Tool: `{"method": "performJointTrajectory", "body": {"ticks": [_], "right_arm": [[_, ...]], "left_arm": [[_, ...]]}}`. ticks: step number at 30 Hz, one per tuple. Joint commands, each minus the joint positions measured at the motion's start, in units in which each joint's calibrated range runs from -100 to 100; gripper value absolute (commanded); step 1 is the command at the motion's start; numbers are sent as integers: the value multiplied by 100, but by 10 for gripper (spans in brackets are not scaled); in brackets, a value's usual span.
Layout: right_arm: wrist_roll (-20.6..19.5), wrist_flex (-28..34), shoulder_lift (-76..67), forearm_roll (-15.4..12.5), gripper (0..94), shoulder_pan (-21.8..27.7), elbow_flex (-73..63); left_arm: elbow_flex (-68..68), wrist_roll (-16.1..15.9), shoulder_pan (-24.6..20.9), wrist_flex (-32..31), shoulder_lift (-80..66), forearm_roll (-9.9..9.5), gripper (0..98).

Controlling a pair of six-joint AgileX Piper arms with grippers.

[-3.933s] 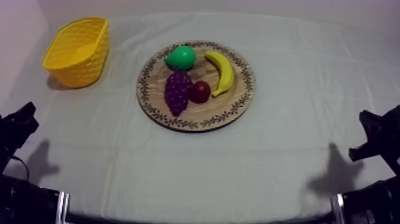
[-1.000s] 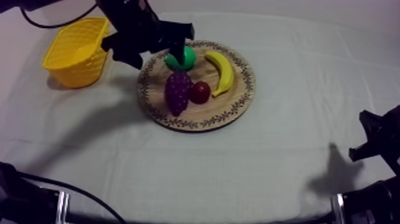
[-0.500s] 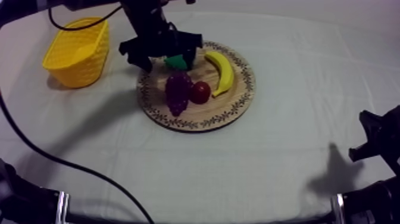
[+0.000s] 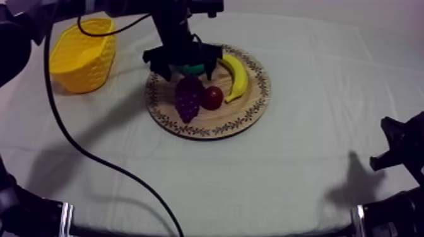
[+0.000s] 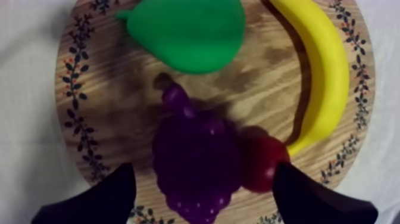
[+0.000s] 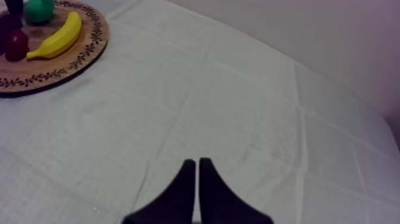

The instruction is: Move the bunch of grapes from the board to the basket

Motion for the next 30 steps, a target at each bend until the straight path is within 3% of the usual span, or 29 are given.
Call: {"method": "performJointTrajectory", "body": {"ticks": [1,30], "right_arm": [[-1,-1,0,-1,3,-1,0],[-1,-1,0,-1,3,-1,0]], "left_arm": [[-53,-4,-12,4,98,3,870],[-567,-52,-172,27,980,70,880]]}}
